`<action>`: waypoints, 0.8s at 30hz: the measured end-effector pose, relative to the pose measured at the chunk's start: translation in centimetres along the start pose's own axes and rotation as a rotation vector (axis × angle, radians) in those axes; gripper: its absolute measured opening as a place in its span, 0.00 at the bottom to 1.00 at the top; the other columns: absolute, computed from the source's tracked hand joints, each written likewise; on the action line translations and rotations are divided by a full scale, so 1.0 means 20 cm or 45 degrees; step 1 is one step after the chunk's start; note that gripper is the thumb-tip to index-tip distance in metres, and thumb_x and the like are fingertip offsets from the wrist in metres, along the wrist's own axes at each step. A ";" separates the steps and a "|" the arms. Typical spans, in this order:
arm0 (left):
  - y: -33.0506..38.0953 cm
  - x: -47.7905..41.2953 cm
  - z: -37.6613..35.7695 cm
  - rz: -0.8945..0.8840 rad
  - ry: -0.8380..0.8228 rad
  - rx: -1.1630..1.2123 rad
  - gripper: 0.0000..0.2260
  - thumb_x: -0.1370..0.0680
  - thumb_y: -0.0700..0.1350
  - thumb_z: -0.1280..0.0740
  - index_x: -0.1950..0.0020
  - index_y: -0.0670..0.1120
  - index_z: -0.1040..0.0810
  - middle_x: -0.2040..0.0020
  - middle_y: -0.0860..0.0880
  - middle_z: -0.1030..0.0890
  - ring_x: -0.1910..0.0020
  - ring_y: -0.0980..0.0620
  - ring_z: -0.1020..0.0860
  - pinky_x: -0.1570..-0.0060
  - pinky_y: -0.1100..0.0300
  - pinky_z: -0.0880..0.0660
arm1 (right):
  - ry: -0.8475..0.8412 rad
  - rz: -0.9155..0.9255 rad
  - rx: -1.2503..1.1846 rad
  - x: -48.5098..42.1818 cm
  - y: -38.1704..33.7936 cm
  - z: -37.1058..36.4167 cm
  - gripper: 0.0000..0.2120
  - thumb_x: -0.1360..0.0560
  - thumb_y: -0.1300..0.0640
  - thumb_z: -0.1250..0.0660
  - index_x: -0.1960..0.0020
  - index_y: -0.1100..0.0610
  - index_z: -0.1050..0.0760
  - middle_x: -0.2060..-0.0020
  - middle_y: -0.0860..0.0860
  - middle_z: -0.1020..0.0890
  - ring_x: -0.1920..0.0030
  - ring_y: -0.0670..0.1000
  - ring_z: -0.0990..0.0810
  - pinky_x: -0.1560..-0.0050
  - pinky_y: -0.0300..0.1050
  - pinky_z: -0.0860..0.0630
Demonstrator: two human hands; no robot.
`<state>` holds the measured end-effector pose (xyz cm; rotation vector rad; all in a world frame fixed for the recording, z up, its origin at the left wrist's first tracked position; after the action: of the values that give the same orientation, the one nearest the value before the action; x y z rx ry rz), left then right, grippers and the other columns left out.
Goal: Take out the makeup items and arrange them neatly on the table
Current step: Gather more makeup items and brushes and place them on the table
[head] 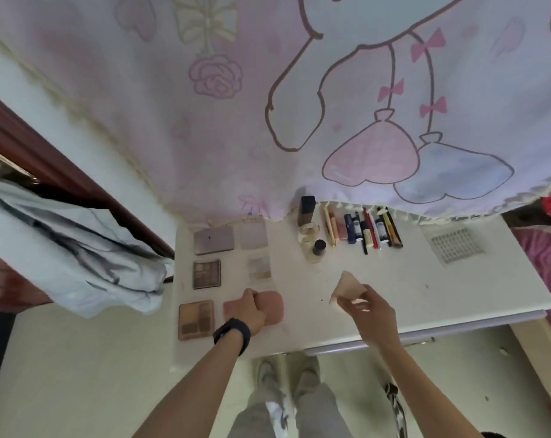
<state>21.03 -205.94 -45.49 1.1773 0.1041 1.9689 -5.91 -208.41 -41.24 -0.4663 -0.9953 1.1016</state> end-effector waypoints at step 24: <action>0.03 -0.04 -0.09 -0.280 0.175 -1.042 0.34 0.23 0.47 0.33 0.22 0.47 0.45 0.26 0.45 0.37 0.30 0.44 0.33 0.37 0.49 0.33 | -0.353 0.421 0.344 -0.50 0.04 -0.26 0.13 0.23 0.58 0.27 0.39 0.50 0.19 0.44 0.46 0.17 0.50 0.46 0.21 0.48 0.30 0.30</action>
<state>19.47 -206.22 -46.77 0.4702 -0.4458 1.6309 -2.95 -216.26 -48.82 -0.2665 -1.0102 1.6076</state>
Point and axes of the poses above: each hand's wrist, its own x-axis away from the middle knuckle, its own z-axis out of the back of the hand, y = z × x, the point moved 2 cm from there along -x, towards the middle knuckle
